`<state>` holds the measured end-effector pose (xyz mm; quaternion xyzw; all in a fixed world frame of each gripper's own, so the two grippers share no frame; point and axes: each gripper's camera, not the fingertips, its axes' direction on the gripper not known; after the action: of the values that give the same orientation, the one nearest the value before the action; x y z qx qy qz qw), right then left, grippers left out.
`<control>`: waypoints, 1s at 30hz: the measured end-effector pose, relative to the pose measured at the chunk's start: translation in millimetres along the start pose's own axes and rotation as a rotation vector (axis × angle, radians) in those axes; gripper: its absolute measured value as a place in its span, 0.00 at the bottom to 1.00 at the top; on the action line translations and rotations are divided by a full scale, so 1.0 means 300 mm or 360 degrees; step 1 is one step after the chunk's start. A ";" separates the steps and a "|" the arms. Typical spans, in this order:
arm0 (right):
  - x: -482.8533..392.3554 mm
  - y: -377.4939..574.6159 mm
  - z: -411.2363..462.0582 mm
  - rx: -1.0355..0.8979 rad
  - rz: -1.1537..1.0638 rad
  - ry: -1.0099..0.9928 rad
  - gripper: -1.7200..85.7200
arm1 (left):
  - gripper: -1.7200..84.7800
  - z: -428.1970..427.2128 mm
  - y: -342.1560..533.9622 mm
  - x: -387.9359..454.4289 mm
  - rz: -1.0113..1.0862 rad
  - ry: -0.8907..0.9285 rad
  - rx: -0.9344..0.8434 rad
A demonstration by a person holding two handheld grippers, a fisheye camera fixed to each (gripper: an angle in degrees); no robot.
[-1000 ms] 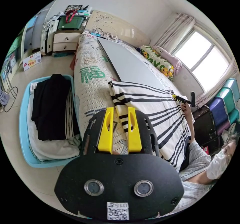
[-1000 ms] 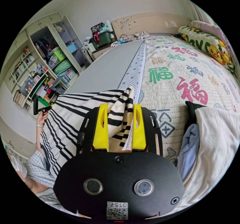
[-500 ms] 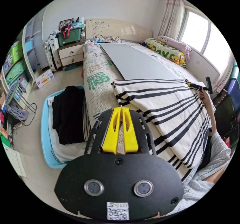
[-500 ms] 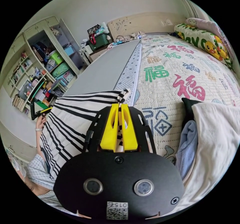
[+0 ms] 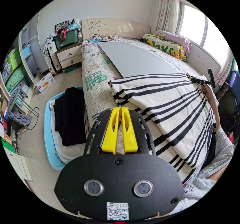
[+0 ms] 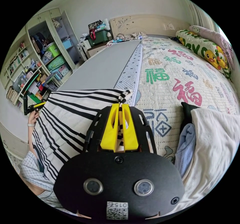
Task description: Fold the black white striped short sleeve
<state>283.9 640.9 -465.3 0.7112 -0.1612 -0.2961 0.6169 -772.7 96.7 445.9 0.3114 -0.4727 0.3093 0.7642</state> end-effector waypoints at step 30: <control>-0.031 0.138 0.195 0.0015 0.0006 -0.0037 0.03 | 0.02 -0.262 0.063 -0.208 0.0098 -0.0093 0.0000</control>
<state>246.2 592.9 -426.7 0.7102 -0.1710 -0.3025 0.6123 -768.1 157.5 364.0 0.3057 -0.5043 0.3236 0.7400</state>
